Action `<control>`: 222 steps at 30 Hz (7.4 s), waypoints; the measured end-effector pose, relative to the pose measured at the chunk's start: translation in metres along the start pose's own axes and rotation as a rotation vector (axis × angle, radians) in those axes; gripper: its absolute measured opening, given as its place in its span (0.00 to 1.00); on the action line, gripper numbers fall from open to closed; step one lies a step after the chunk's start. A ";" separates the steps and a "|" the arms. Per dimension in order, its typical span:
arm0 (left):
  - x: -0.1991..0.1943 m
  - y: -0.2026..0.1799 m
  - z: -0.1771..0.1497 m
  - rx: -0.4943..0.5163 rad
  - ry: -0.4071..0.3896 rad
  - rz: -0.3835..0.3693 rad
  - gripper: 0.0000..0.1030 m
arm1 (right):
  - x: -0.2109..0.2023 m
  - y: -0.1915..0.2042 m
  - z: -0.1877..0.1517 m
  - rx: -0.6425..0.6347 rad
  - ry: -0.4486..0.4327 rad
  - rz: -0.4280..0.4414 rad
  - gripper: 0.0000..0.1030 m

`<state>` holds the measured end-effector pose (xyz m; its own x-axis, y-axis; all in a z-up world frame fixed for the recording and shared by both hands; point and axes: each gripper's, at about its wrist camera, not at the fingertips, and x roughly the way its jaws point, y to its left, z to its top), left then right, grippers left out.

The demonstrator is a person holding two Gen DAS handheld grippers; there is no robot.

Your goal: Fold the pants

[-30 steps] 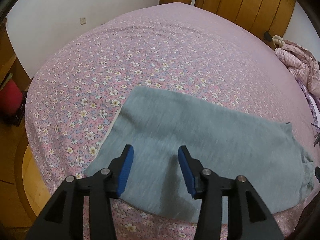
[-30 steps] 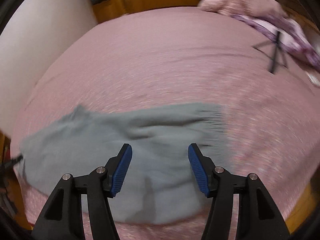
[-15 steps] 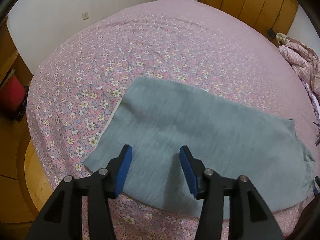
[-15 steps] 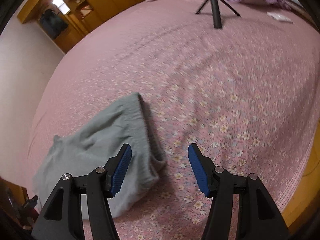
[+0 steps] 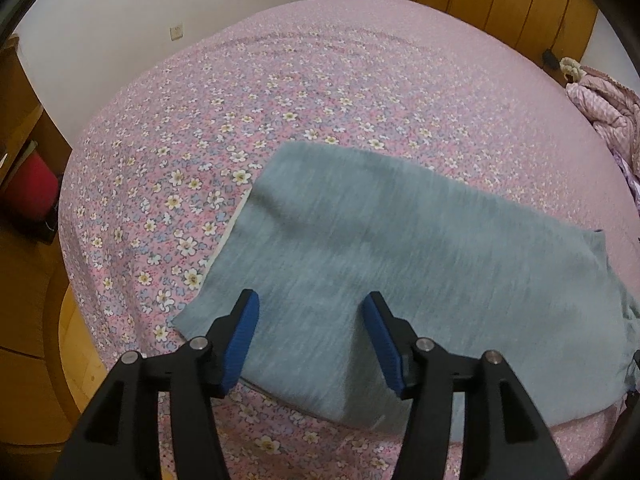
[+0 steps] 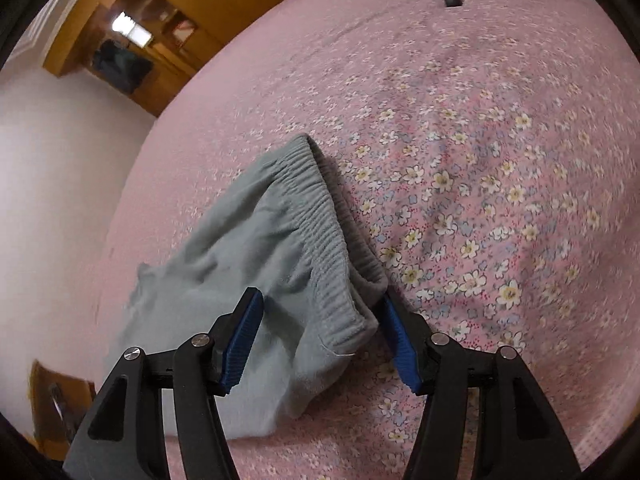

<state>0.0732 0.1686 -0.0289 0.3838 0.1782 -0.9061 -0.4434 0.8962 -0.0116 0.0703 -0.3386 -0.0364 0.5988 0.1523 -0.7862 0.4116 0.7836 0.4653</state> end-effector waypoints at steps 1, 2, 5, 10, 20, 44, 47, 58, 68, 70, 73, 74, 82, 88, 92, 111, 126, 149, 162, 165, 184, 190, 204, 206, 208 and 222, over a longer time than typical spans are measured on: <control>0.000 0.001 0.001 -0.006 0.009 -0.001 0.57 | 0.000 0.001 -0.002 0.001 -0.011 0.000 0.60; 0.001 0.003 0.003 -0.011 0.023 -0.003 0.57 | 0.000 0.001 -0.005 -0.001 -0.014 -0.003 0.60; 0.004 0.005 0.007 -0.024 0.048 -0.015 0.58 | 0.002 0.003 -0.004 0.007 -0.010 -0.016 0.60; 0.007 0.002 0.010 -0.011 0.058 0.005 0.61 | -0.001 0.008 -0.005 0.021 -0.003 -0.055 0.47; 0.018 -0.003 0.023 0.030 0.048 0.018 0.66 | 0.007 0.007 -0.006 -0.020 -0.022 -0.081 0.39; -0.039 0.019 0.006 -0.032 -0.040 -0.047 0.66 | -0.034 0.146 -0.007 -0.394 -0.079 0.024 0.20; -0.040 0.028 0.004 -0.050 -0.038 -0.052 0.66 | -0.035 0.165 -0.017 -0.443 -0.066 0.053 0.20; -0.050 0.041 -0.001 -0.056 -0.056 -0.065 0.66 | -0.013 0.235 -0.048 -0.603 0.004 0.134 0.20; -0.055 0.032 -0.004 -0.024 -0.061 -0.098 0.66 | 0.030 0.301 -0.098 -0.765 0.118 0.216 0.20; -0.053 0.028 -0.004 -0.018 -0.055 -0.104 0.66 | 0.043 0.311 -0.109 -0.795 0.147 0.223 0.20; -0.048 0.022 -0.005 -0.008 -0.043 -0.114 0.66 | 0.066 0.323 -0.124 -0.820 0.203 0.229 0.21; -0.047 0.021 -0.005 -0.006 -0.040 -0.117 0.66 | 0.073 0.327 -0.129 -0.827 0.219 0.221 0.22; -0.036 0.013 -0.010 -0.009 -0.007 -0.137 0.66 | 0.090 0.342 -0.160 -0.896 0.277 0.214 0.40; -0.035 0.004 -0.011 -0.009 0.010 -0.185 0.66 | 0.064 0.346 -0.172 -0.972 0.289 0.326 0.42; -0.041 -0.013 -0.011 0.022 0.009 -0.226 0.66 | 0.053 0.325 -0.158 -0.933 0.251 0.259 0.42; -0.038 -0.108 -0.013 0.166 0.081 -0.371 0.69 | 0.077 0.236 -0.155 -0.879 0.237 -0.060 0.42; -0.020 -0.109 -0.033 0.156 0.151 -0.267 0.72 | 0.064 0.217 -0.146 -0.816 0.226 0.025 0.43; -0.011 -0.141 -0.028 0.206 0.055 -0.298 0.44 | 0.036 0.162 -0.096 -0.651 0.219 0.037 0.43; -0.068 -0.139 -0.023 0.245 -0.078 -0.411 0.24 | 0.005 0.149 -0.079 -0.645 0.141 0.031 0.43; -0.095 -0.130 -0.019 0.262 -0.139 -0.427 0.24 | -0.003 0.147 -0.074 -0.648 0.126 0.036 0.43; -0.041 0.021 0.009 0.075 -0.079 -0.207 0.25 | 0.005 0.175 -0.095 -0.745 0.163 -0.007 0.43; -0.021 0.026 0.010 0.069 -0.058 -0.217 0.26 | 0.016 0.192 -0.105 -0.806 0.182 -0.029 0.43; -0.034 0.050 0.006 0.075 -0.074 -0.143 0.37 | 0.054 0.248 -0.092 -0.862 0.204 0.028 0.43; -0.055 0.056 0.005 0.073 -0.127 -0.130 0.37 | 0.056 0.257 -0.082 -0.860 0.197 0.049 0.43; -0.070 0.058 0.008 0.068 -0.160 -0.134 0.37 | 0.059 0.270 -0.073 -0.858 0.188 0.074 0.43; 0.000 -0.004 0.060 0.107 -0.109 -0.098 0.27 | 0.138 0.328 -0.057 -0.842 0.223 0.078 0.40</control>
<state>0.1233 0.1893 -0.0040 0.5095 0.1255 -0.8512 -0.3133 0.9485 -0.0477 0.2483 -0.0258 -0.0152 0.4199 0.2692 -0.8668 -0.3221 0.9370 0.1350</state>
